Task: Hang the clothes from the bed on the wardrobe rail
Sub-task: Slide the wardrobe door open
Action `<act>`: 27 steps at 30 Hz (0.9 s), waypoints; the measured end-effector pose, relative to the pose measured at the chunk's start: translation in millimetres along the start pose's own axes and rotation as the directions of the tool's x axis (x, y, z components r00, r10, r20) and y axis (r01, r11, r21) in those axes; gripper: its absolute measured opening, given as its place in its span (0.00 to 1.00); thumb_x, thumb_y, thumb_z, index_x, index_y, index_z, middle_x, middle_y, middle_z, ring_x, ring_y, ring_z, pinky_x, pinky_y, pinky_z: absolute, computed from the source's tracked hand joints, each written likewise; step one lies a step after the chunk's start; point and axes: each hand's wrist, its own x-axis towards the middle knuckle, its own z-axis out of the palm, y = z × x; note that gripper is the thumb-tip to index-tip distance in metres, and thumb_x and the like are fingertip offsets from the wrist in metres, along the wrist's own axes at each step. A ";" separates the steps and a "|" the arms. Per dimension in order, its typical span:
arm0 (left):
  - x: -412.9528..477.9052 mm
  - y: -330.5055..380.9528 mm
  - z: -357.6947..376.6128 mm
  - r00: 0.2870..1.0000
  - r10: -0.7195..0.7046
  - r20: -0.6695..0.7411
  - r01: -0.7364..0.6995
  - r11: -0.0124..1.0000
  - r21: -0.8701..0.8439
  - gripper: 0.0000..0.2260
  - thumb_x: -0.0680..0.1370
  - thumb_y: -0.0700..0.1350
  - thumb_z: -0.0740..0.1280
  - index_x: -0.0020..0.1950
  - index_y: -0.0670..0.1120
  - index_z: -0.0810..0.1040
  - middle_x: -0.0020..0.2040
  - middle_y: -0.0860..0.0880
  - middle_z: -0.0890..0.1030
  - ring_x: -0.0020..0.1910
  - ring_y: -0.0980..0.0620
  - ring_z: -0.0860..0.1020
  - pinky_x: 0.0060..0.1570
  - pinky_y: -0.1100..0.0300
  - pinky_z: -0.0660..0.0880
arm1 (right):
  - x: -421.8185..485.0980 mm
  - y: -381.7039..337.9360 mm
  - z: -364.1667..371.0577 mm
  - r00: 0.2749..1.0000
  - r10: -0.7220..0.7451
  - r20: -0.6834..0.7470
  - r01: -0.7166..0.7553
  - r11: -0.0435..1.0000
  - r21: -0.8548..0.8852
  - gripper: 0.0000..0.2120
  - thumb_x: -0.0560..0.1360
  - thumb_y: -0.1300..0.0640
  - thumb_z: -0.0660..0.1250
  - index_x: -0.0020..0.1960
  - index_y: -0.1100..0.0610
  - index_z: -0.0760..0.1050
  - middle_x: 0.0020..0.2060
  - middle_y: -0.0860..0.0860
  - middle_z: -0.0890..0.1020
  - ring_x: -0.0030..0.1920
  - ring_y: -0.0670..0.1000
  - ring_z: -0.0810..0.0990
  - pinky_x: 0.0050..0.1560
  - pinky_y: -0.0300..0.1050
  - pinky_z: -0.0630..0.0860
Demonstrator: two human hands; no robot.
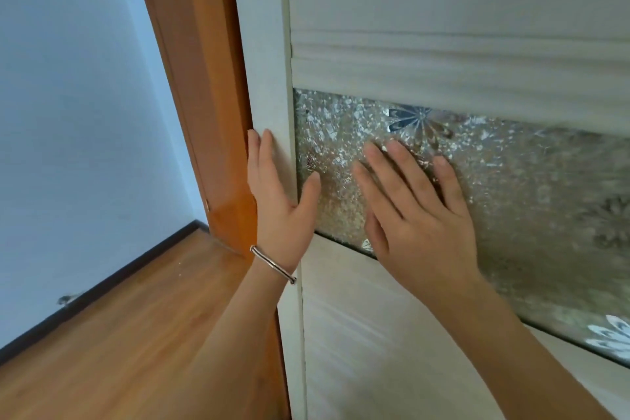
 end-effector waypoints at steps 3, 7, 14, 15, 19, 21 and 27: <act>1.6 8.1 1.5 0.997 -0.059 -0.058 0.055 0.996 -0.073 0.33 0.71 0.44 0.64 0.74 0.43 0.55 0.76 0.46 0.56 0.74 0.55 0.54 0.73 0.70 0.50 | -1.2 2.5 -0.2 1.000 0.001 -0.023 -0.001 1.000 -0.020 0.21 0.74 0.58 0.62 0.66 0.55 0.73 0.67 0.50 0.74 0.69 0.50 0.66 0.73 0.50 0.52; 18.4 19.2 -6.2 0.967 -0.243 -0.073 0.227 0.957 -0.179 0.33 0.65 0.53 0.64 0.69 0.46 0.65 0.69 0.46 0.67 0.69 0.47 0.64 0.69 0.44 0.64 | -3.5 4.7 -3.3 1.000 -0.002 -0.032 0.000 0.998 -0.058 0.20 0.74 0.57 0.61 0.66 0.54 0.73 0.66 0.49 0.73 0.69 0.50 0.66 0.73 0.50 0.52; 4.8 35.5 -12.1 0.979 -0.198 0.051 0.204 0.923 -0.326 0.19 0.65 0.46 0.64 0.56 0.56 0.72 0.57 0.52 0.72 0.56 0.55 0.72 0.63 0.53 0.71 | -26.1 24.2 -19.6 0.991 0.057 -0.123 -0.072 0.990 -0.119 0.18 0.72 0.56 0.66 0.63 0.51 0.76 0.64 0.48 0.75 0.66 0.49 0.71 0.70 0.53 0.59; -1.6 40.7 -9.9 0.985 -0.159 0.066 0.172 0.924 -0.340 0.19 0.65 0.46 0.64 0.55 0.57 0.70 0.55 0.53 0.72 0.55 0.56 0.73 0.62 0.56 0.72 | -30.9 27.0 -23.5 0.986 0.091 -0.137 -0.107 0.988 -0.115 0.18 0.72 0.55 0.67 0.62 0.52 0.76 0.63 0.49 0.75 0.66 0.50 0.71 0.69 0.55 0.59; -25.7 57.7 8.0 0.991 0.047 0.128 0.000 0.939 -0.344 0.20 0.64 0.52 0.61 0.55 0.62 0.67 0.49 0.60 0.71 0.50 0.66 0.72 0.51 0.74 0.70 | -46.6 32.9 -44.0 0.951 0.261 -0.168 -0.279 0.955 -0.095 0.17 0.71 0.49 0.66 0.59 0.52 0.74 0.63 0.52 0.74 0.67 0.58 0.68 0.68 0.64 0.58; -39.0 65.8 20.4 0.975 0.138 0.172 -0.070 0.933 -0.352 0.22 0.65 0.50 0.60 0.60 0.53 0.71 0.49 0.54 0.72 0.50 0.70 0.71 0.48 0.80 0.69 | -52.3 36.7 -54.6 0.933 0.323 -0.160 -0.341 0.935 -0.097 0.20 0.72 0.43 0.65 0.60 0.52 0.72 0.62 0.53 0.72 0.66 0.63 0.66 0.66 0.67 0.61; -74.6 100.1 65.8 0.859 0.397 0.323 -0.204 0.845 -0.494 0.20 0.71 0.43 0.61 0.61 0.39 0.75 0.48 0.51 0.71 0.49 0.68 0.71 0.52 0.78 0.69 | -86.2 68.9 -91.3 0.868 0.483 -0.120 -0.497 0.850 -0.176 0.30 0.69 0.37 0.65 0.63 0.54 0.68 0.65 0.56 0.68 0.68 0.63 0.64 0.67 0.63 0.64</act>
